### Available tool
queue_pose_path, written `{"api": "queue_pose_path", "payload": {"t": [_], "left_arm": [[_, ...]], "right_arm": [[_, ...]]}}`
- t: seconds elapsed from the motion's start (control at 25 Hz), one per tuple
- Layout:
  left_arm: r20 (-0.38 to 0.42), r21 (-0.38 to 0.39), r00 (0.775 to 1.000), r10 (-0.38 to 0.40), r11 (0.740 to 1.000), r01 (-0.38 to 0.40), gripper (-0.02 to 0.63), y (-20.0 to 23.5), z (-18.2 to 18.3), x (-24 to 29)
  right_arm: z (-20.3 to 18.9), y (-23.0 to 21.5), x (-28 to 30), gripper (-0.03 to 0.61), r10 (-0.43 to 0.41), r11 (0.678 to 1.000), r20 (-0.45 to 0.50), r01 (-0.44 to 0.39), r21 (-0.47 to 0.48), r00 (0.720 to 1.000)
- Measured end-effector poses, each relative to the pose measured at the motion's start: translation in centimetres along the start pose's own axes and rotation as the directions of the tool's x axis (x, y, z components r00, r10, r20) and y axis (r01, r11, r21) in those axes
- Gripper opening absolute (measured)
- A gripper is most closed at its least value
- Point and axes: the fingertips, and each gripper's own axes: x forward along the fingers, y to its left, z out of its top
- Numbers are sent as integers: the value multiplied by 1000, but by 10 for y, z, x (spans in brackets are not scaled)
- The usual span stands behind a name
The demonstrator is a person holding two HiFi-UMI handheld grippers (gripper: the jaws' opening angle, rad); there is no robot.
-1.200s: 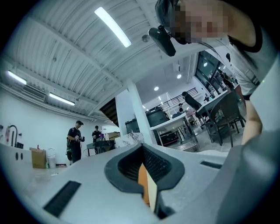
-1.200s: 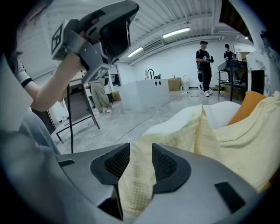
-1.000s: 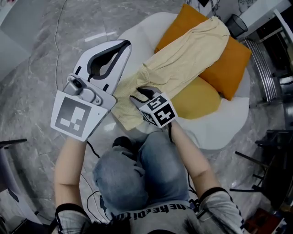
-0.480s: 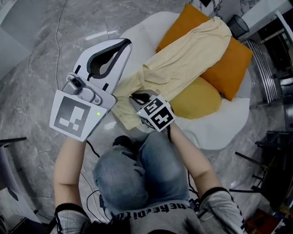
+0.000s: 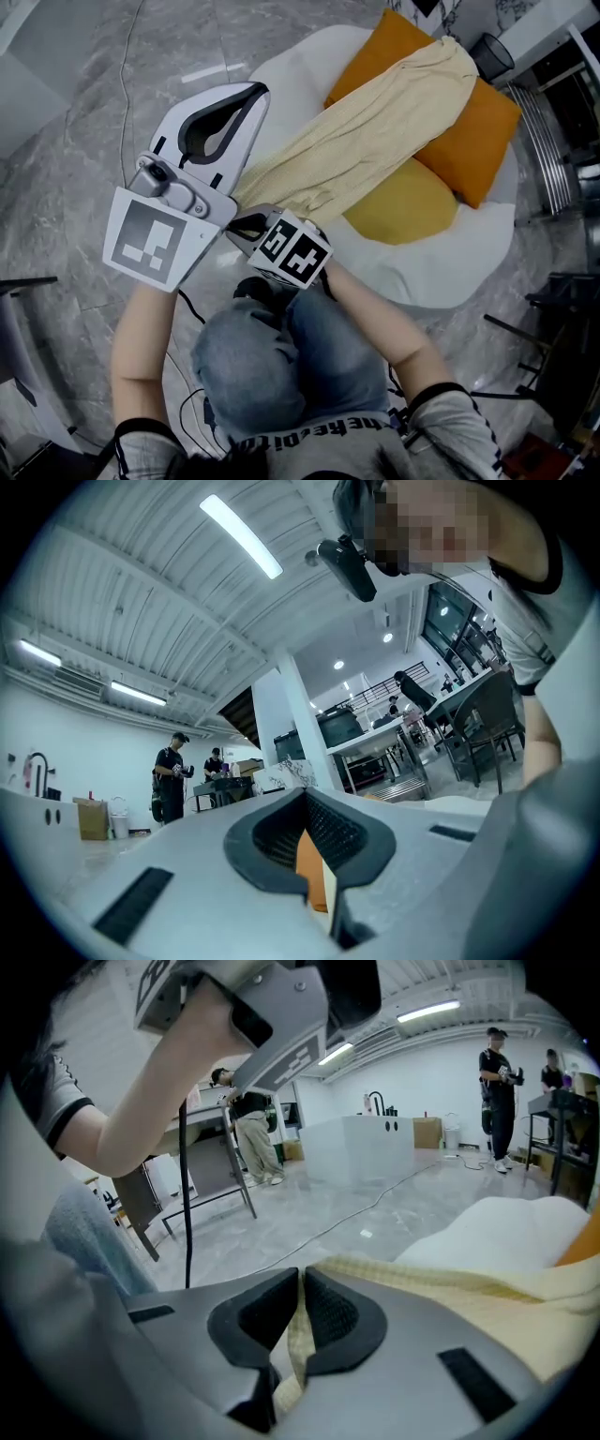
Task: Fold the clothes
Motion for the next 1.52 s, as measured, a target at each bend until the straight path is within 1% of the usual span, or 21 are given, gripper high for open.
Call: {"api": "queue_pose_path", "payload": {"t": [0.2,0.32,0.4,0.48,0.52,0.6,0.68,0.76,0.88,0.96,1.08,1.16,1.24,1.32,1.44,1.48,1.52], "left_arm": [[-7,0,1000,3,1000,-3,3,0,-2,1],[-10,0,1000,4,1000,-4,3,-1,-4,2],[-11,-2,1000,5,1000,-5,3,-2,-5,2],[-13,-3,1000,3,1000,-4,3,-3,-6,1],[-16,-2,1000,3,1000,-3,3,-3,-7,1],[-18,-2,1000,5,1000,-5,3,-2,-7,0],[-15,-2,1000,7,1000,-7,3,-3,-6,0],[-13,2,1000,6,1000,-6,3,-5,-5,1],[-9,2,1000,2,1000,-2,3,-7,-2,5],[-5,1,1000,-3,1000,3,3,-10,-1,6],[-6,1,1000,-13,1000,13,3,-15,0,9],[-9,2,1000,-20,1000,20,3,-18,-1,11],[-11,2,1000,-26,1000,26,3,-22,-1,13],[-12,0,999,-32,999,32,3,-25,-2,15],[-15,2,999,-40,999,40,3,-30,-2,18],[-16,3,999,-42,999,42,3,-31,-1,18],[-16,3,999,-43,999,43,3,-32,-1,19]], "right_arm": [[5,2,28,26,21,999,-11,-21,33,1000],[-4,-5,45,28,3,999,-40,-2,36,999],[-9,-8,52,34,-2,999,-40,4,41,999],[-8,-6,52,78,24,998,-16,-23,57,1000],[-6,-3,49,110,38,997,0,-38,63,999],[0,2,39,124,51,997,29,-52,61,998],[1,1,24,124,45,997,52,-48,56,998],[0,-6,3,124,16,998,74,-21,63,997],[-12,-32,-34,124,-80,993,93,71,92,992],[-30,-51,-57,124,-151,981,80,140,132,985],[-63,-72,-81,124,-217,957,39,205,206,975],[-83,-80,-91,124,-243,942,10,234,243,970],[-98,-85,-93,124,-254,929,-7,246,276,967],[-106,-89,-88,130,-252,922,-19,246,300,968],[-115,-95,-76,129,-256,915,-49,258,309,965],[-116,-96,-74,102,-258,916,-58,263,303,964],[-118,-96,-73,23,-258,919,-66,266,291,964]]}}
